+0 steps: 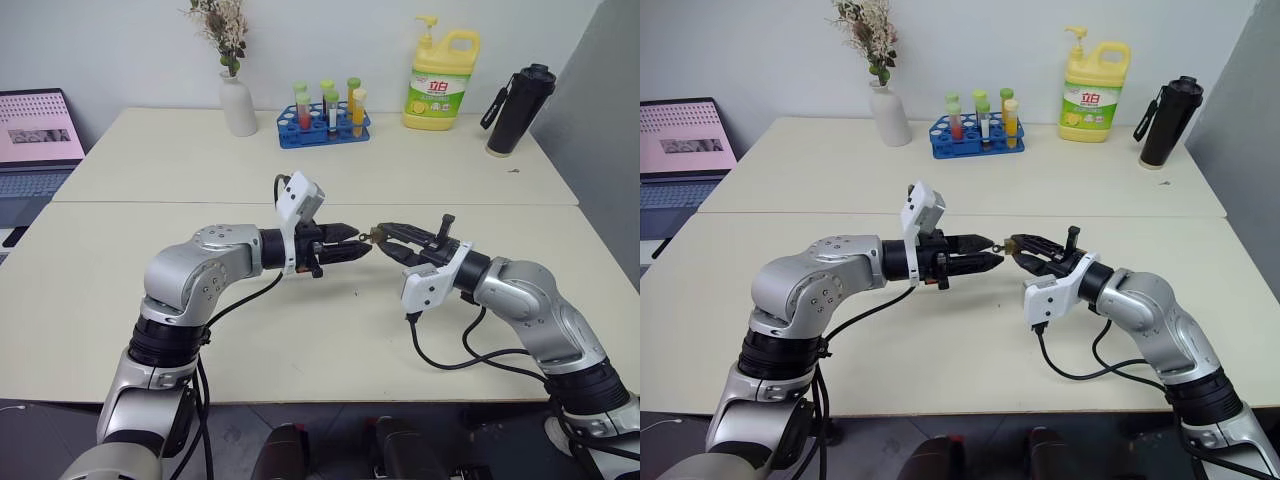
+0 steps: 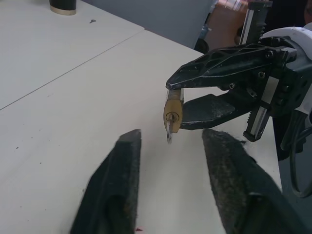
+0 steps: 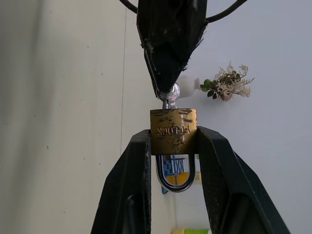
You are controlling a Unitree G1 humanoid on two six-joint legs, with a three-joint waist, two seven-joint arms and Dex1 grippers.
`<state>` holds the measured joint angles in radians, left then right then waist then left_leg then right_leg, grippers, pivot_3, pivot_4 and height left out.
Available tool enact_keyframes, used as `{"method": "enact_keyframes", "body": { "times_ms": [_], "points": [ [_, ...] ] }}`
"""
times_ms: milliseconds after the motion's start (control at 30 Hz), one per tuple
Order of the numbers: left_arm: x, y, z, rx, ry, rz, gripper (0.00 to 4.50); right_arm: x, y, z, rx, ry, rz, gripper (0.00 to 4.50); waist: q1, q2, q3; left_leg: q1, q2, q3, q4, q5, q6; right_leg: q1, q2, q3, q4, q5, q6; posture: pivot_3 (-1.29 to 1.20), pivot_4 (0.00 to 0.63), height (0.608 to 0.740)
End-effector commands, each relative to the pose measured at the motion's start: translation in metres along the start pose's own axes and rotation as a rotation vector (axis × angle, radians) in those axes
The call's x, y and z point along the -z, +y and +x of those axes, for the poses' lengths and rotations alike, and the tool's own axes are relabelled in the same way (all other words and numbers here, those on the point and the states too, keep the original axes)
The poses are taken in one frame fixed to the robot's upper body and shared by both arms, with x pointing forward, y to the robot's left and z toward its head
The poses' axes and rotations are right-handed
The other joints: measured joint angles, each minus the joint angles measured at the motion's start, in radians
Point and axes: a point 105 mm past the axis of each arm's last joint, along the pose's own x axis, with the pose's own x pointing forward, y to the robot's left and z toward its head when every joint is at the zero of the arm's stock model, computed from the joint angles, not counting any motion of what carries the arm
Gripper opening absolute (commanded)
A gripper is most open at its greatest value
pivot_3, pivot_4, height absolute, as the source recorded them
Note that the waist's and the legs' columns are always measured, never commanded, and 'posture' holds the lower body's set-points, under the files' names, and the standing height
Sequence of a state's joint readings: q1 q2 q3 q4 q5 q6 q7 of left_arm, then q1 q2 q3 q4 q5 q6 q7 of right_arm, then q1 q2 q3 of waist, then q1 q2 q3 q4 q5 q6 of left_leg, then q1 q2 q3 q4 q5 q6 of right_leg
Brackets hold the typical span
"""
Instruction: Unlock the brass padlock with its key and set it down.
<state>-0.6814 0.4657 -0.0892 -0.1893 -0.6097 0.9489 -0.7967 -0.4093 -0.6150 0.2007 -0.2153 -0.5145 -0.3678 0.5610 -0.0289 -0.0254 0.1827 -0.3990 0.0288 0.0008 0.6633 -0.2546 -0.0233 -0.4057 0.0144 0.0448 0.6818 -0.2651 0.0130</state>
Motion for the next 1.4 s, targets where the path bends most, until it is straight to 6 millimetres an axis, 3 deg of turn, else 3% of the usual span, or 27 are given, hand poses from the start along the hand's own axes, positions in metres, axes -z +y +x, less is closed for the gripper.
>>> {"method": "enact_keyframes", "body": {
  "times_ms": [33,100,433,633,867,1067,1267,1400],
  "points": [
    [-0.014,-0.003,0.001,0.011,-0.051,0.044,0.65,-0.009,-0.012,-0.001,0.044,-0.043,-0.017,0.93,0.000,0.000,0.000,0.000,0.000,0.000,0.000,0.000,0.000,0.000,0.000,0.000,0.000,0.000,0.000,0.00,0.150,0.740],
    [-0.014,-0.003,0.001,0.013,-0.052,0.046,0.01,-0.009,-0.011,-0.001,0.041,-0.042,-0.011,0.93,0.000,0.000,0.000,0.000,0.000,0.000,0.000,0.000,0.000,0.000,0.000,0.000,0.000,0.000,0.000,0.00,0.150,0.740],
    [-0.014,-0.005,0.001,0.019,-0.048,0.077,0.00,-0.009,-0.010,-0.001,0.035,-0.044,-0.005,0.93,0.000,0.000,0.000,0.000,0.000,0.000,0.000,0.000,0.000,0.000,0.000,0.000,0.000,0.000,0.000,0.00,0.150,0.740],
    [-0.006,-0.020,0.001,0.058,0.006,0.492,0.00,-0.011,-0.008,0.000,0.033,-0.050,0.066,0.93,-0.001,0.000,0.000,0.000,0.000,0.000,0.000,0.000,0.000,0.000,0.000,0.001,0.000,0.002,-0.003,0.00,0.150,0.740],
    [-0.001,-0.018,0.004,0.055,0.021,0.745,0.00,-0.013,-0.008,0.001,0.036,-0.051,0.100,0.93,0.001,0.000,0.000,0.000,0.000,0.001,0.000,0.000,0.000,0.000,0.000,0.001,0.000,0.000,0.000,0.00,0.150,0.740],
    [-0.004,-0.016,0.007,0.039,-0.009,0.785,0.00,-0.012,-0.009,0.001,0.041,-0.048,0.117,0.93,0.001,0.000,0.000,0.000,0.000,0.001,0.000,0.000,0.000,0.000,0.000,0.000,0.000,0.000,0.000,0.00,0.150,0.740],
    [-0.009,-0.013,0.007,0.034,-0.049,0.522,0.00,-0.012,-0.009,0.001,0.039,-0.048,0.118,0.93,0.000,0.000,0.000,0.000,0.000,0.001,0.000,0.000,0.000,0.000,0.000,0.000,0.000,0.000,0.000,0.00,0.150,0.740],
    [-0.011,-0.007,0.004,0.015,-0.051,0.397,0.89,-0.012,-0.008,0.001,0.036,-0.048,0.116,0.93,0.000,0.000,0.000,0.000,0.000,0.000,0.000,0.000,0.000,0.000,0.000,0.000,0.000,0.000,0.000,0.00,0.150,0.740]
  ]
}}
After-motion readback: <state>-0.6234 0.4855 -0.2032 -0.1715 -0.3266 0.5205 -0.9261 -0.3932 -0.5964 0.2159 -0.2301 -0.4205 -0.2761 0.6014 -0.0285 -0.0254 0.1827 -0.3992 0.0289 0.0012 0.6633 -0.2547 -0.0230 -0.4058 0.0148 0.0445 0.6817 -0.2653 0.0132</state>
